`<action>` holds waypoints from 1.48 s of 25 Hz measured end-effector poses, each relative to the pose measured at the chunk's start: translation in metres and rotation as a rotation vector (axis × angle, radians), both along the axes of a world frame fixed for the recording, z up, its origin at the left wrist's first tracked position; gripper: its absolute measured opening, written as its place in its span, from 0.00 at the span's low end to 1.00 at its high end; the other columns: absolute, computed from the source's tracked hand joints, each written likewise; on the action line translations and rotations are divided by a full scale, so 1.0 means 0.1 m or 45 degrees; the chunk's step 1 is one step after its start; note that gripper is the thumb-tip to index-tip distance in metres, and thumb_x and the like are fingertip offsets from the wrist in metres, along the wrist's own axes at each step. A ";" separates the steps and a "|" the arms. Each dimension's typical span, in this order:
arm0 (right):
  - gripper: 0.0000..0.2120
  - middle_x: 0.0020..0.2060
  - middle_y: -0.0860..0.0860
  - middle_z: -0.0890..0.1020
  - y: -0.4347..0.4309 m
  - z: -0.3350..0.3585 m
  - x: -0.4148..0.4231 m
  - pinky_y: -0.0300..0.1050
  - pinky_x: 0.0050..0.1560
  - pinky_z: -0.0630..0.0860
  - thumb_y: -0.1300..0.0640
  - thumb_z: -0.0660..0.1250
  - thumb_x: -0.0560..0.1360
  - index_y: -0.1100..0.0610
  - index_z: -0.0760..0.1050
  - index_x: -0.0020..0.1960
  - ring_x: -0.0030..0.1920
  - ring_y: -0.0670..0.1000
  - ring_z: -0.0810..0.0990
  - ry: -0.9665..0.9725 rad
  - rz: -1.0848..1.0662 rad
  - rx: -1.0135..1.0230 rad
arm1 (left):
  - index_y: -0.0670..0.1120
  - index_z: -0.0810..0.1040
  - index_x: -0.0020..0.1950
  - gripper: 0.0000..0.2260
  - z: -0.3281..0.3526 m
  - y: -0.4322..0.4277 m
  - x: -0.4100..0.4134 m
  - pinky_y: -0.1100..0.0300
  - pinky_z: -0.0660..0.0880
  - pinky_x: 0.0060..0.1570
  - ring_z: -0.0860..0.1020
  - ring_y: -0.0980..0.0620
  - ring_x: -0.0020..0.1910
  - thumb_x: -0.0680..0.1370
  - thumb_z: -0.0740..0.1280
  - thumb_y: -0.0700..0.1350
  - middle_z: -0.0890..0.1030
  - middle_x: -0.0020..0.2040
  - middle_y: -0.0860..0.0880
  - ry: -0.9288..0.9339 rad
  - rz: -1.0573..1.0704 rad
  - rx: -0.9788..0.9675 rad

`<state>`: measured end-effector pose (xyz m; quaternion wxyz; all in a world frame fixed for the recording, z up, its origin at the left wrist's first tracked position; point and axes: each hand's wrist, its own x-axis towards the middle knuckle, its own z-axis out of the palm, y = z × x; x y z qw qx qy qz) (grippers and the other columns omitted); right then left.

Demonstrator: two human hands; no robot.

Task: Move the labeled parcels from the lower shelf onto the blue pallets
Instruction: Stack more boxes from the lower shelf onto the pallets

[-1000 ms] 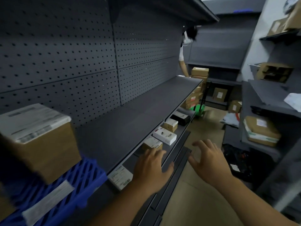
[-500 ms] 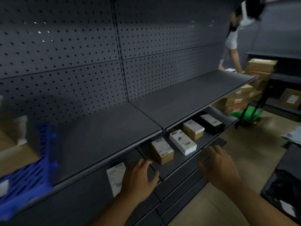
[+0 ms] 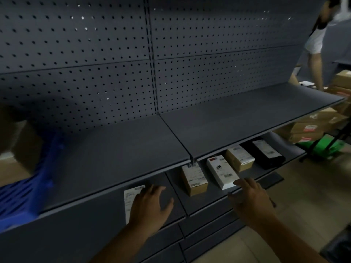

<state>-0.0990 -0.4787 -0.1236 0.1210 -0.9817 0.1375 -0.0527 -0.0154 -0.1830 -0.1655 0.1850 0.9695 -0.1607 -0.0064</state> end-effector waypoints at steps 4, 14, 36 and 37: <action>0.27 0.65 0.57 0.75 0.07 -0.27 0.37 0.58 0.62 0.74 0.45 0.72 0.73 0.55 0.73 0.68 0.65 0.61 0.73 -0.063 0.029 0.156 | 0.57 0.73 0.73 0.33 -0.32 0.16 0.07 0.51 0.69 0.65 0.72 0.46 0.69 0.72 0.56 0.70 0.74 0.71 0.52 0.034 0.200 0.055; 0.51 0.78 0.61 0.53 0.34 -1.72 1.84 0.67 0.72 0.60 0.25 0.66 0.66 0.42 0.48 0.80 0.76 0.67 0.56 0.089 0.170 0.066 | 0.65 0.46 0.81 0.49 -1.78 0.37 0.72 0.34 0.60 0.74 0.47 0.38 0.81 0.65 0.60 0.80 0.46 0.83 0.47 0.285 0.668 0.245; 0.45 0.71 0.66 0.69 0.90 -1.02 1.13 0.67 0.54 0.77 0.41 0.78 0.62 0.49 0.68 0.76 0.63 0.73 0.73 -0.164 0.494 0.153 | 0.65 0.70 0.75 0.36 -0.67 0.56 -0.56 0.45 0.77 0.58 0.76 0.39 0.63 0.65 0.68 0.62 0.71 0.74 0.49 -0.122 0.762 -0.107; 0.46 0.69 0.66 0.71 0.97 -0.97 1.07 0.67 0.53 0.78 0.41 0.78 0.59 0.50 0.69 0.75 0.61 0.72 0.75 -0.175 0.554 0.182 | 0.65 0.70 0.74 0.36 -0.59 0.59 -0.72 0.44 0.78 0.57 0.77 0.39 0.62 0.64 0.69 0.62 0.72 0.74 0.48 -0.147 0.791 -0.119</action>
